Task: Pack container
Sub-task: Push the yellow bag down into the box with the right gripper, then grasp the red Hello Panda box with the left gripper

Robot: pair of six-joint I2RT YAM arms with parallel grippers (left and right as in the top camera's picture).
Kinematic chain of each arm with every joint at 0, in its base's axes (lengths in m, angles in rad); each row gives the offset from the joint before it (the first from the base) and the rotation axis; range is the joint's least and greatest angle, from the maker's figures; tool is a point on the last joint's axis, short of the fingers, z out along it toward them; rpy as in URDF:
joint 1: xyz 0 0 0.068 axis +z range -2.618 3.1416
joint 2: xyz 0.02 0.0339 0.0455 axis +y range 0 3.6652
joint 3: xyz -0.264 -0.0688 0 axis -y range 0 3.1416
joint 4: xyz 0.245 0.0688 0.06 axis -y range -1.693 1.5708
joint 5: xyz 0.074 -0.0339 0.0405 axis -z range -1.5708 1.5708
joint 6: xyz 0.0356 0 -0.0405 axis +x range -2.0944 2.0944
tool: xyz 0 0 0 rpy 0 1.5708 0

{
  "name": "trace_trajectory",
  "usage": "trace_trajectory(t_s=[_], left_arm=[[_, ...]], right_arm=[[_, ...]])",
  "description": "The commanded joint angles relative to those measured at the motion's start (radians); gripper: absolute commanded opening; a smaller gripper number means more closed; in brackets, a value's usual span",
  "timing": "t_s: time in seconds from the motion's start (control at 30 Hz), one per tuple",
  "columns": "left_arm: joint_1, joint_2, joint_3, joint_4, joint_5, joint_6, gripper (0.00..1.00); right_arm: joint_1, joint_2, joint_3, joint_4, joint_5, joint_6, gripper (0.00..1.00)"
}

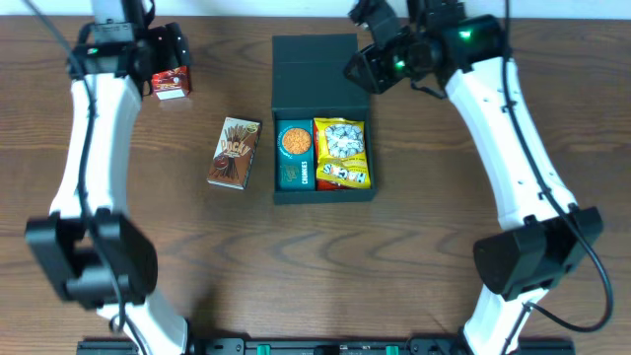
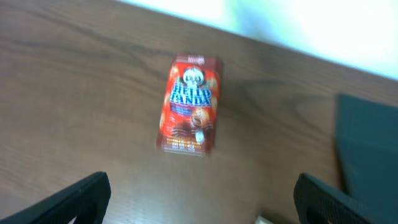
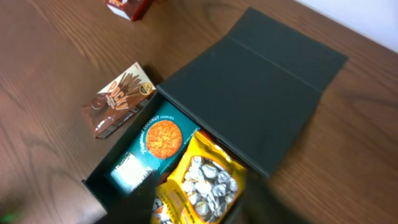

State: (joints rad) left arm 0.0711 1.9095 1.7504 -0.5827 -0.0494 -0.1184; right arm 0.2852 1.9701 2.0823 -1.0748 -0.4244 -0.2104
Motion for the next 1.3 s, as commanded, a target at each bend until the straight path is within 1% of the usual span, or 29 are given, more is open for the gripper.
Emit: trace_trajectory(t_s=[0.0, 0.03, 0.2, 0.27, 0.47, 0.73, 0.83, 0.97, 1.07, 1.17, 1.27], left_arm=[[0.003, 0.089, -0.012, 0.076, -0.110, 0.059, 0.95], [0.004, 0.117, -0.012, 0.108, -0.113, 0.077, 0.95], [0.009, 0.226, -0.012, 0.209, -0.119, 0.179, 0.95], [0.016, 0.267, -0.012, 0.241, -0.119, 0.202, 0.95], [0.048, 0.360, -0.012, 0.299, -0.093, 0.201, 0.95], [0.088, 0.409, -0.012, 0.362, 0.093, 0.201, 0.95], [0.088, 0.409, -0.012, 0.374, 0.109, 0.201, 0.95], [0.084, 0.404, 0.005, 0.389, 0.193, 0.201, 0.95], [0.084, 0.404, 0.010, 0.416, 0.186, 0.201, 0.95], [0.085, 0.415, 0.010, 0.399, 0.125, 0.210, 0.95], [0.086, 0.428, 0.010, 0.393, 0.124, 0.231, 0.95]], right_arm=[[-0.024, -0.011, 0.005, -0.011, -0.029, -0.023, 0.92], [-0.031, -0.016, 0.005, -0.016, -0.029, -0.023, 0.99], [-0.056, -0.027, 0.005, -0.039, -0.028, -0.031, 0.99], [-0.065, -0.027, 0.005, -0.049, -0.028, -0.039, 0.99], [-0.086, -0.027, 0.005, -0.060, -0.028, -0.041, 0.99], [-0.089, -0.027, 0.005, -0.059, -0.028, -0.040, 0.99], [-0.089, -0.027, 0.005, -0.053, -0.028, -0.036, 0.99], [-0.089, -0.027, 0.005, -0.040, -0.028, -0.018, 0.99], [-0.089, -0.027, 0.005, -0.032, -0.028, -0.010, 0.99], [-0.089, -0.027, 0.005, -0.023, -0.028, -0.003, 0.99], [-0.089, -0.027, 0.005, -0.012, -0.028, -0.002, 0.99]])
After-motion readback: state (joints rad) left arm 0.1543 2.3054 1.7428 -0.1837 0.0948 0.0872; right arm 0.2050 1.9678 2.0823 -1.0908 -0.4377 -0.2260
